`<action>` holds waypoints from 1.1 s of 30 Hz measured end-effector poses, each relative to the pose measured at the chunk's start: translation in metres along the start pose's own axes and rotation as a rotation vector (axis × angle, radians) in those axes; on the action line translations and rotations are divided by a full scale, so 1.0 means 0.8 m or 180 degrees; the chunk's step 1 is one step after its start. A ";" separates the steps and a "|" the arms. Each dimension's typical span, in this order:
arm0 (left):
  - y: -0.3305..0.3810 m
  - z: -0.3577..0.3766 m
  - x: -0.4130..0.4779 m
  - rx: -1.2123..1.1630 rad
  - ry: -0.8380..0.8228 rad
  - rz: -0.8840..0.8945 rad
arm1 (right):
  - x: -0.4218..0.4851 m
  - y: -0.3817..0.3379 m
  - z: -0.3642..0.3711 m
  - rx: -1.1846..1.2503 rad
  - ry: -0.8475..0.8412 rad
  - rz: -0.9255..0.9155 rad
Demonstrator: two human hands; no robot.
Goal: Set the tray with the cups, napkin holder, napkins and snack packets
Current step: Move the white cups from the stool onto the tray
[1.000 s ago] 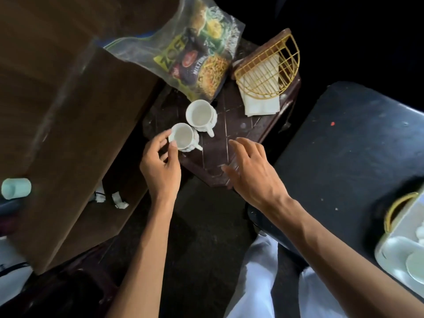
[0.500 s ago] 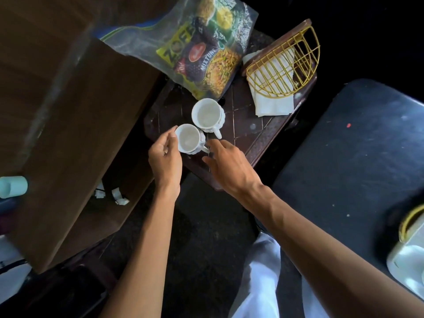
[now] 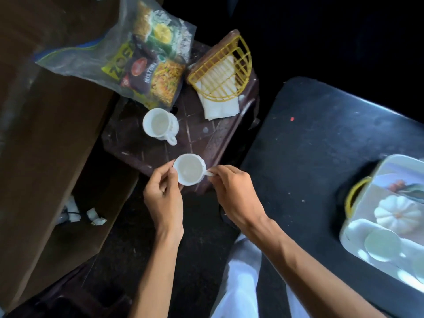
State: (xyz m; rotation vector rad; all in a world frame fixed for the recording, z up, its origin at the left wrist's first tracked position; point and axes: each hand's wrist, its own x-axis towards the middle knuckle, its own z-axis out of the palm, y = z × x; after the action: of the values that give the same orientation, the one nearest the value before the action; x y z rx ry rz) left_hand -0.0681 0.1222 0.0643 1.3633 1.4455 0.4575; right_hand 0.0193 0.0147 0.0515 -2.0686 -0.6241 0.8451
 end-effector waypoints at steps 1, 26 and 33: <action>-0.003 0.012 -0.019 -0.0007 -0.0053 -0.0003 | -0.014 0.009 -0.014 0.0079 0.0122 0.0075; -0.068 0.308 -0.316 0.1304 -0.1878 0.0633 | -0.240 0.308 -0.302 0.0330 0.1529 0.0865; -0.075 0.318 -0.316 0.1469 -0.1806 0.0651 | -0.234 0.331 -0.294 0.0423 0.1412 0.0856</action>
State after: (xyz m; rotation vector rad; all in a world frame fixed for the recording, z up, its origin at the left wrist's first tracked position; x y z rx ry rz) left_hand 0.0687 -0.2118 0.0234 1.8334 0.9695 -0.1540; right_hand 0.1070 -0.3736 0.0082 -2.1480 -0.0491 0.5248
